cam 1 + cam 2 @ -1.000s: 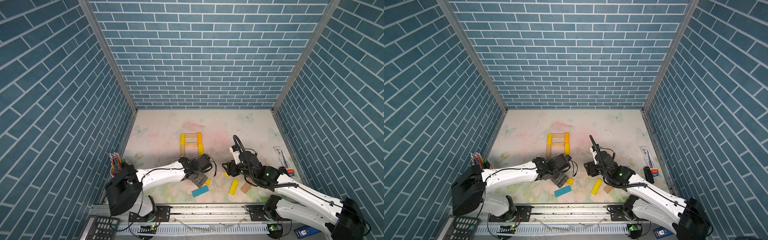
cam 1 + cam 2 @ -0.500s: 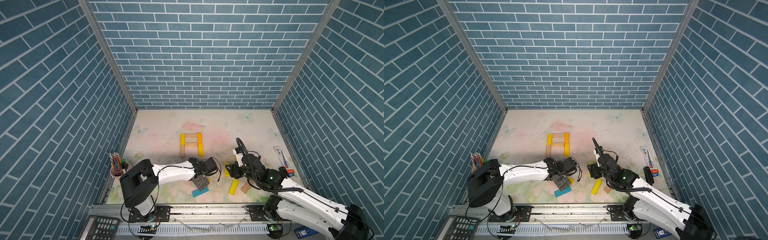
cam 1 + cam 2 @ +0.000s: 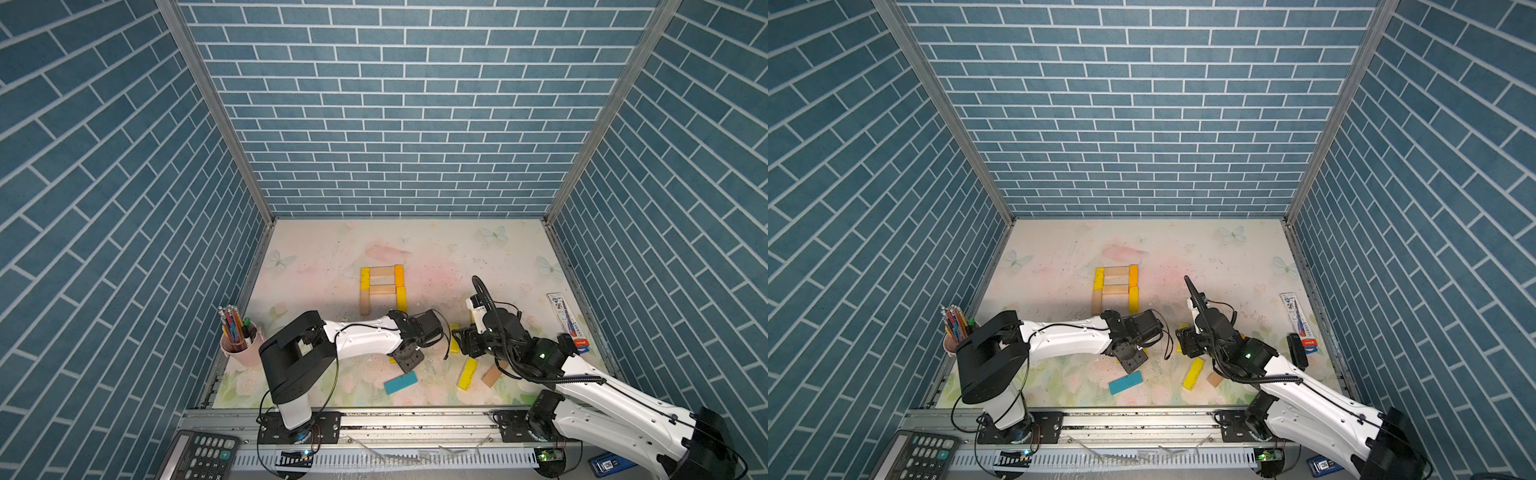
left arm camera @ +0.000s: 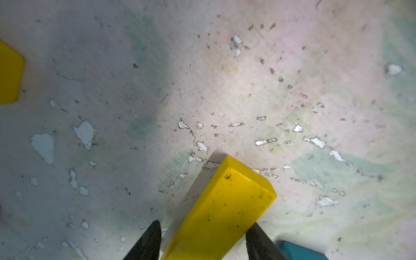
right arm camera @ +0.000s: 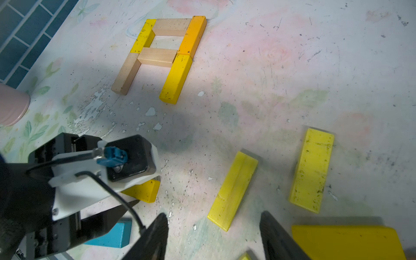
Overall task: Assemble the number 8 with building blocks
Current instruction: Pick up the building block from the center of the board, then place the building block at the center of the board.
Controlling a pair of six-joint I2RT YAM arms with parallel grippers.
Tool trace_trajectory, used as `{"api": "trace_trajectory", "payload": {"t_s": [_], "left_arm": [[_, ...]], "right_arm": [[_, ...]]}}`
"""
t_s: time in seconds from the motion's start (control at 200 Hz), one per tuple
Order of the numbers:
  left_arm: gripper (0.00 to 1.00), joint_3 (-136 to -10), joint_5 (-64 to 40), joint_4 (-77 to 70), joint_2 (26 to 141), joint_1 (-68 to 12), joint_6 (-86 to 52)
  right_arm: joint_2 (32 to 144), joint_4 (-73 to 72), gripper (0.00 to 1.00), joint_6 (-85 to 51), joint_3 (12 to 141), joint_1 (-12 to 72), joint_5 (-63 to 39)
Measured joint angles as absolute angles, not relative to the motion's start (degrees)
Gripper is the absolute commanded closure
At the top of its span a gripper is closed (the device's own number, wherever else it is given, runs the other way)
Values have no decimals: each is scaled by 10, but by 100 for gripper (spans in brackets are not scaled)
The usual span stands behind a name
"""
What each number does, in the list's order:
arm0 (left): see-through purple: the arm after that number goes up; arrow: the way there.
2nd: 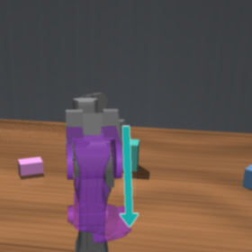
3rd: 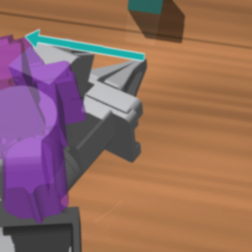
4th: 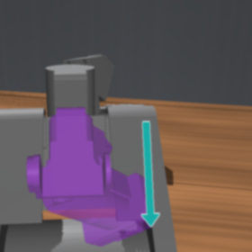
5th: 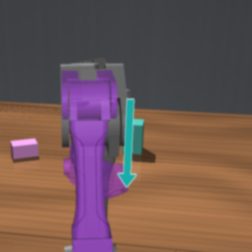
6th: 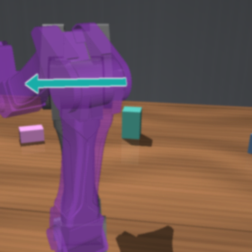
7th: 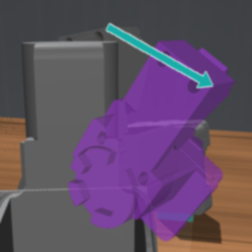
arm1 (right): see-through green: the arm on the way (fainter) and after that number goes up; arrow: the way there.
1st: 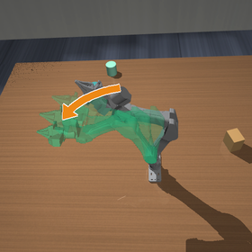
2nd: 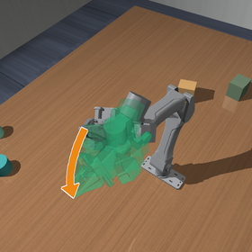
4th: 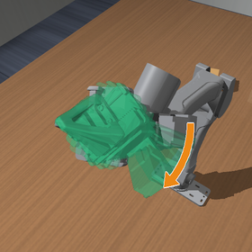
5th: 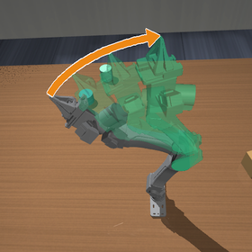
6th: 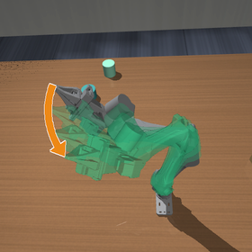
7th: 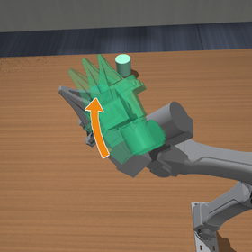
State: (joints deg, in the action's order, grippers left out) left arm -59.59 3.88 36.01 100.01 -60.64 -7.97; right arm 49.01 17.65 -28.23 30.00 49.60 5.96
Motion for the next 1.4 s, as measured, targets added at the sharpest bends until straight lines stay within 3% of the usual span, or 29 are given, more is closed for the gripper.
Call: {"api": "trace_trajectory", "payload": {"t_s": [0.155,0.315,0.445,0.755,1.4], "left_arm": [[54,-596,26,357,1000,-601,-75],[70,-596,16,353,1000,-594,-61],[76,-596,4,349,999,-578,-60],[75,-596,46,363,937,-541,-163],[71,-593,177,347,785,-440,-593]], "right_arm": [[495,176,34,-282,300,496,63],[503,176,35,-282,300,496,64],[510,176,35,-283,300,496,65],[518,175,35,-289,300,496,73],[522,171,37,-317,300,496,80]]}}
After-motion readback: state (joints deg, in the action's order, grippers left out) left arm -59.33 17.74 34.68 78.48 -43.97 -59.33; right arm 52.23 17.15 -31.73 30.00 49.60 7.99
